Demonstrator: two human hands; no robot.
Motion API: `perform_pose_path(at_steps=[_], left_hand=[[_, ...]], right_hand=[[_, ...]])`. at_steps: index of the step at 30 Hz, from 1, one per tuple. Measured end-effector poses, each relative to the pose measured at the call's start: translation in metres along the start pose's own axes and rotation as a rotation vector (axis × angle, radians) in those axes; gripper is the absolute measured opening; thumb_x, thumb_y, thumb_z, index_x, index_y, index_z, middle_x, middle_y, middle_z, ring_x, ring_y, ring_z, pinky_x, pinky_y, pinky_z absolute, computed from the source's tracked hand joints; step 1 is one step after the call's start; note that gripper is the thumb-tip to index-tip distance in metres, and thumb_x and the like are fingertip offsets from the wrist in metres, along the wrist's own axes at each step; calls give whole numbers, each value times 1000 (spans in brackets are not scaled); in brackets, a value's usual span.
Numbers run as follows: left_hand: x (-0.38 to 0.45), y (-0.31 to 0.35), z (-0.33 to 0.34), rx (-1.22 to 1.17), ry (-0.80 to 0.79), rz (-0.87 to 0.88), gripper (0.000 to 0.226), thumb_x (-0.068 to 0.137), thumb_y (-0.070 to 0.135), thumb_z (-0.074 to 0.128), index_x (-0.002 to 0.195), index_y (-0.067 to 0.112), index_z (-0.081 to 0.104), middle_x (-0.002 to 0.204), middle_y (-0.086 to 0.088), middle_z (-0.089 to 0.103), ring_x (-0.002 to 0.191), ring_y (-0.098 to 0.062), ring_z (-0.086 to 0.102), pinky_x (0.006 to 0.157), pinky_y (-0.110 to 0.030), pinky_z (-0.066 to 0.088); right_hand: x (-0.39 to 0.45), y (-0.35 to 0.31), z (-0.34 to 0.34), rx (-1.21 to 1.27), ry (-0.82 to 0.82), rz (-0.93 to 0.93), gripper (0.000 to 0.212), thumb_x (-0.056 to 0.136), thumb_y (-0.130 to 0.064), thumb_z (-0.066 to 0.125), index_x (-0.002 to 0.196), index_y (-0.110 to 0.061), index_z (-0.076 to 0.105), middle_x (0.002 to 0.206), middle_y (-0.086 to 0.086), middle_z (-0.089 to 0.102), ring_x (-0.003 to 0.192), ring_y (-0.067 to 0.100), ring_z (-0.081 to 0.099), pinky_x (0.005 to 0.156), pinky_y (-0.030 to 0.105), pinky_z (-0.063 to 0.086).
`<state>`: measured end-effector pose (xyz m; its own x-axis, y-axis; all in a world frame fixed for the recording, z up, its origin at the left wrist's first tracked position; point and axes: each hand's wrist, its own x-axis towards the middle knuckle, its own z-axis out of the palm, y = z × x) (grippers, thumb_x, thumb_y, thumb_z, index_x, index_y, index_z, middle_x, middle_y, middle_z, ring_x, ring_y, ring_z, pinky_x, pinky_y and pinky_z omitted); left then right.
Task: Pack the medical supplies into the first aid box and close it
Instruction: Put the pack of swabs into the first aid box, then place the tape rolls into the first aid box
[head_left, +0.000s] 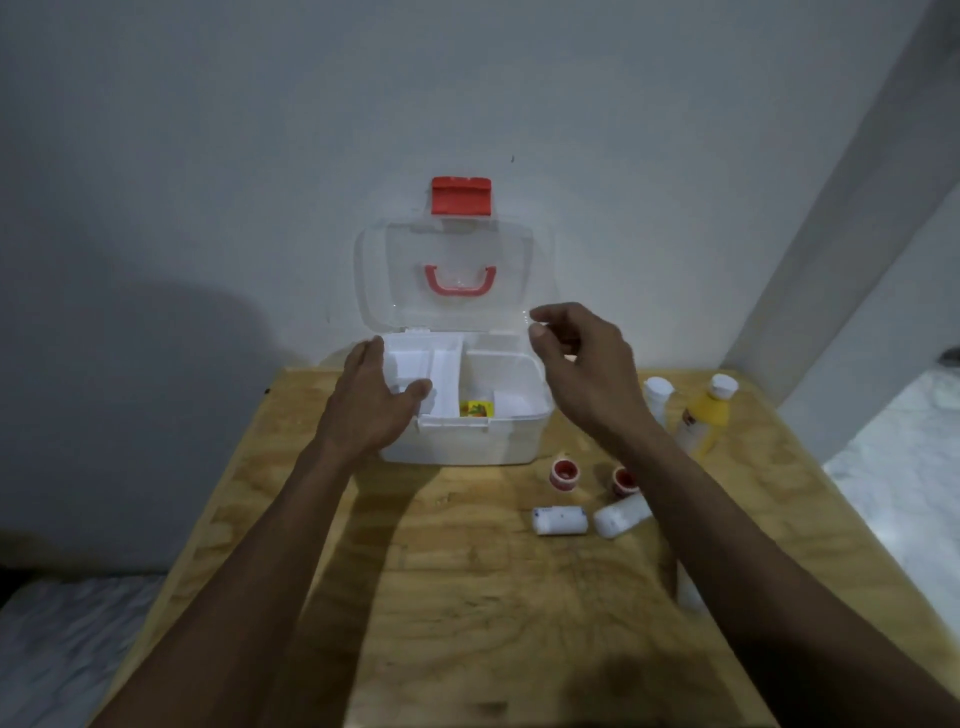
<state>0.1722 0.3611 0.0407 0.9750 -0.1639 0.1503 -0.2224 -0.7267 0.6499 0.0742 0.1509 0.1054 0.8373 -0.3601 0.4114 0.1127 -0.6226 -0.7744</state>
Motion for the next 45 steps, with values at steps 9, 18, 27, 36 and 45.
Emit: perform_pose_path(at_steps=[9,18,27,36,45], left_hand=[[-91,70,20,-138,459,314,39,87,38,65,114,11,65,111,-11,63,104,-28,59,86,-38,50],[-129,105,96,-143,64,152,27,90,37,64,109,19,71,109,2,69,102,-13,62,89,-30,50],[-126,110,114,-63,58,33,29,91,43,62,102,21,77,100,1,74,94,-14,66,85,-36,54],[-121,107,118,8,15,57,30,94,43,56,91,21,76,89,-1,71,88,-19,63,81,-40,52],[-138,105,94,-172,66,153,16,90,29,67,100,19,73,105,0,70,102,-17,60,92,-32,49]], right_hand=[[-96,67,-63,-135,208,178,13,86,-18,72,98,-18,72,92,-8,72,88,7,66,77,18,46],[-113,88,-38,-474,151,317,28,76,-56,65,91,-33,70,88,-9,70,101,20,55,91,42,42],[-112,92,-29,-533,137,382,24,77,-49,69,92,-31,73,94,-6,72,112,21,54,106,51,32],[-115,97,-30,-577,123,373,19,82,-47,66,93,-33,74,96,-7,70,114,15,52,111,50,24],[-115,70,-50,-372,171,271,22,83,-51,68,94,-34,76,106,-6,71,115,14,54,112,54,24]])
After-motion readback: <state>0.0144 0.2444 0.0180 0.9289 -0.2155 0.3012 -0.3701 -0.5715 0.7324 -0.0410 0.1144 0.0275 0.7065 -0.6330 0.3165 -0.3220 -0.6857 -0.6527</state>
